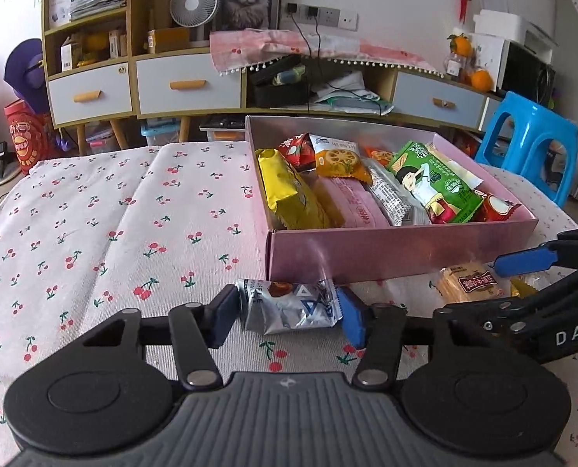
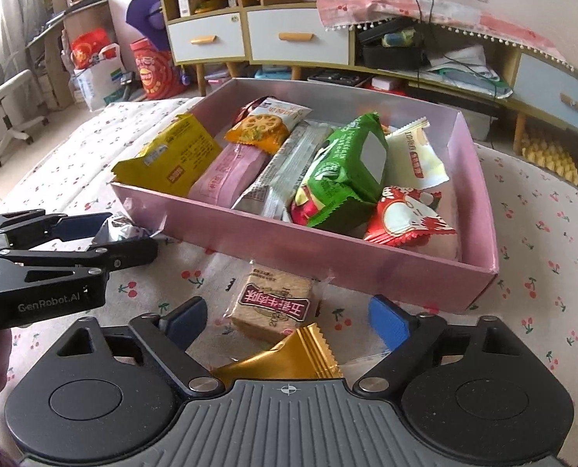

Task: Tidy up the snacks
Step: 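Grasp the silver wrapper with the left tool while the right tool grasps the brown biscuit packet, then carry the silver wrapper and biscuit packet up over the pink box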

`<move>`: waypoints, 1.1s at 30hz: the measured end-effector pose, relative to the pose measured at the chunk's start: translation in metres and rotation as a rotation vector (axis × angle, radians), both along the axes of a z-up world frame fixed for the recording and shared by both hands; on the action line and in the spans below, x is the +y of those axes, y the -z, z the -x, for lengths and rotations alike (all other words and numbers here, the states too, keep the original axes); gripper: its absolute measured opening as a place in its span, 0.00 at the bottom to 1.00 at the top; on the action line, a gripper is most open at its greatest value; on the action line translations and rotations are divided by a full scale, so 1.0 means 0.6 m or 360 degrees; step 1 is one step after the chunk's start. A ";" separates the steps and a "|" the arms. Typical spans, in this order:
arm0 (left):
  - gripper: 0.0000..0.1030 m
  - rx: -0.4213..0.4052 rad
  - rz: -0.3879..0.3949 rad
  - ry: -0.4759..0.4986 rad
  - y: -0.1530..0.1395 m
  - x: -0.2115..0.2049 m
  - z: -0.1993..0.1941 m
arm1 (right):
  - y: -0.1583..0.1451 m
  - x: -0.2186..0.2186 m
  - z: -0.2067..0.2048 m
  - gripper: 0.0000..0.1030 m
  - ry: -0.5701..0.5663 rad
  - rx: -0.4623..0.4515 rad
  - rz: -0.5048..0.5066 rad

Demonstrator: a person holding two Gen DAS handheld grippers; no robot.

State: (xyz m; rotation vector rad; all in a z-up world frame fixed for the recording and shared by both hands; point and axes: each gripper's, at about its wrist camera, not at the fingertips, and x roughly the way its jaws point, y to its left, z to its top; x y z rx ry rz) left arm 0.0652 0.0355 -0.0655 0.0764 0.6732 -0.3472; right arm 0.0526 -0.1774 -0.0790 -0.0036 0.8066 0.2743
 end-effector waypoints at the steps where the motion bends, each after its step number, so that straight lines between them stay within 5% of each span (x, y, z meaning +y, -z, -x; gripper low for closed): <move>1: 0.50 0.0008 0.0013 0.0003 -0.001 0.003 0.001 | 0.000 0.001 0.000 0.83 -0.0005 0.0000 0.0000; 7: 0.44 0.0029 0.0067 0.0003 -0.003 0.010 0.003 | -0.002 0.007 0.005 0.60 -0.0044 0.0002 -0.0020; 15: 0.41 0.0079 0.0074 -0.0018 -0.005 0.013 0.015 | -0.006 0.004 0.006 0.48 -0.0016 0.0012 -0.0054; 33: 0.39 0.0131 0.0171 -0.0004 -0.030 0.019 0.043 | -0.053 -0.066 0.023 0.45 0.0116 0.0085 -0.0400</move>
